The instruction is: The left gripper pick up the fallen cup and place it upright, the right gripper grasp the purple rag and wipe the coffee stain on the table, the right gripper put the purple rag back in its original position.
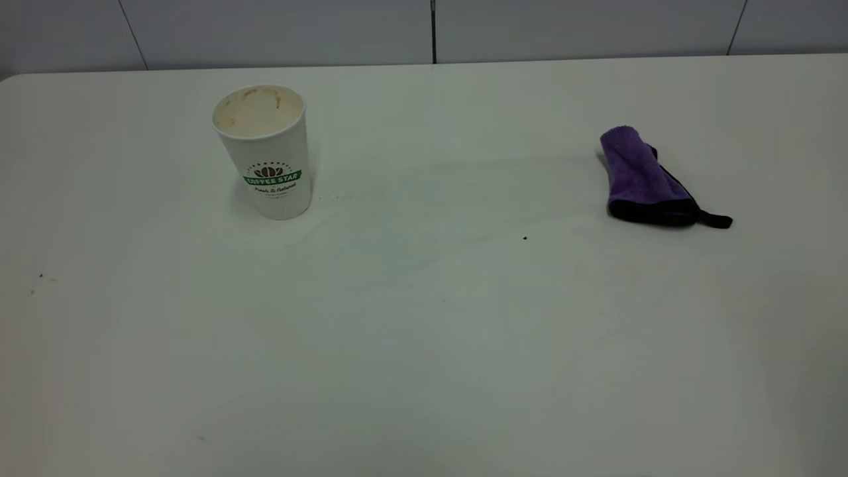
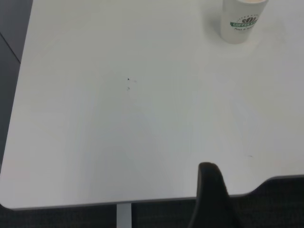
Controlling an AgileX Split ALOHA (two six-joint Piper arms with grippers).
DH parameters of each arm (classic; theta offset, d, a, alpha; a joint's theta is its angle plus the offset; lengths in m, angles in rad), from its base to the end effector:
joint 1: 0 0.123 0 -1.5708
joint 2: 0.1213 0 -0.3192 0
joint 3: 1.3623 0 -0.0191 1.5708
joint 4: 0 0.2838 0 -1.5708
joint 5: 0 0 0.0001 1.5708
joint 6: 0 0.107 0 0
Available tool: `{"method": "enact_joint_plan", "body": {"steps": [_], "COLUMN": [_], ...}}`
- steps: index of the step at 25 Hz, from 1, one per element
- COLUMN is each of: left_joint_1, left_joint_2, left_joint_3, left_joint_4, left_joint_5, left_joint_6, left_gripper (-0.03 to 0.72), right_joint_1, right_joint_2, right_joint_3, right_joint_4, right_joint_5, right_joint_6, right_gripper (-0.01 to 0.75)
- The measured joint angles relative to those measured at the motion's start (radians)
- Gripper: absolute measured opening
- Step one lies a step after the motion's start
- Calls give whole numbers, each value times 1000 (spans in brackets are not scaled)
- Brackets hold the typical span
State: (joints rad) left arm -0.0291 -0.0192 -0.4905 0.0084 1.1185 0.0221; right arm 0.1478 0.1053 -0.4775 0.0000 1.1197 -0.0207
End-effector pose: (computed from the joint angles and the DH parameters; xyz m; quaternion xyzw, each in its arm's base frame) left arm -0.0008 0.0008 0.2774 0.0219 0.8652 0.0024 0.5009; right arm 0.0191 0.0028 0.2720 -0.0756 0.8950 0.0279 0.4388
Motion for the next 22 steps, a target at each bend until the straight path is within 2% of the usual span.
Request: {"method": "enact_joint_plan", "body": {"steps": [4,10,14,22], "left_joint_1": [0,0,0,0], "left_joint_2": [0,0,0,0], "left_joint_3": [0,0,0,0], "left_joint_4": [0,0,0,0], "left_joint_5": [0,0,0,0], "left_joint_6": [1,1,1,1], "left_gripper": [501,501,501,501], "right_joint_1": [-12,-124,-140,-141], "right_joint_2": [-8,-76,-121,-121], "right_joint_3": [0,0,0,0], "right_joint_4": [0,0,0,0], "right_joint_5": [0,0,0,0], "right_joint_6": [0,-3,-3,-3], "right_gripper": [407,292,228,213]}}
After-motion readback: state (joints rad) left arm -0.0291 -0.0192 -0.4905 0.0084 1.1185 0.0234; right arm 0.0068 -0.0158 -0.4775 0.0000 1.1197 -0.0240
